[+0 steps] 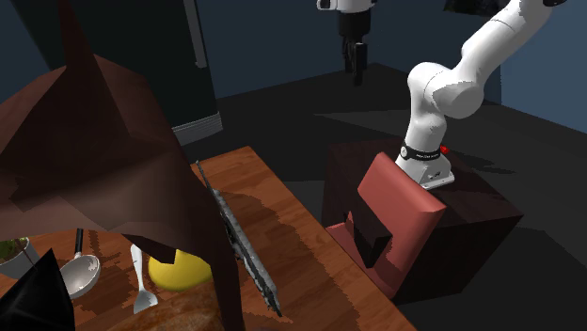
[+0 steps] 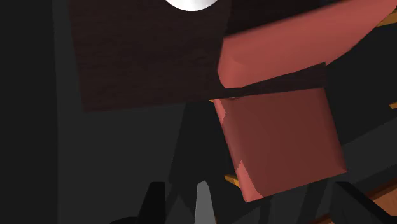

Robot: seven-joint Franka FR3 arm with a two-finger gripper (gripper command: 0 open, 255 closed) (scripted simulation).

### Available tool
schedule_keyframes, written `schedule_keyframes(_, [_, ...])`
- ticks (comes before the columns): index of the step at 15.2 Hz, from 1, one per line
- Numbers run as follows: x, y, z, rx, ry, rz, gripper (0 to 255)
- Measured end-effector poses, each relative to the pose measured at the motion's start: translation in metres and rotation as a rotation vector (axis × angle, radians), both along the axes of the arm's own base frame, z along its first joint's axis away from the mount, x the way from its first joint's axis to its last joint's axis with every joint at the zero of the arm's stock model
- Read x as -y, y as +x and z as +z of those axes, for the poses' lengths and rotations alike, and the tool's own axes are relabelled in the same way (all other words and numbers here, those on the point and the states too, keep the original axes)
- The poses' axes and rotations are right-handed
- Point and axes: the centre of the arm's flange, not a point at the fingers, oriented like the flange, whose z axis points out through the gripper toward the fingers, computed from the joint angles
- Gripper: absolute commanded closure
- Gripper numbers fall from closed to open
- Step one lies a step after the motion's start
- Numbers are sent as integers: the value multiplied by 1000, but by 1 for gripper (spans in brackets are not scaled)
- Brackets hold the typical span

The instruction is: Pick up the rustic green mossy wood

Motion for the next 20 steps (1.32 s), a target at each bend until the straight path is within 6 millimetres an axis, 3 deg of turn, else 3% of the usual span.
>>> schedule_keyframes(3, [-14, 6, -3, 0, -6, -31, 0])
schedule_keyframes(10, [-97, 39, -19, 1, -41, -216, 0])
schedule_keyframes(14, [-146, 67, -31, 2, -61, -326, 0])
schedule_keyframes(20, [-200, 114, -44, 2, -93, -493, 0])
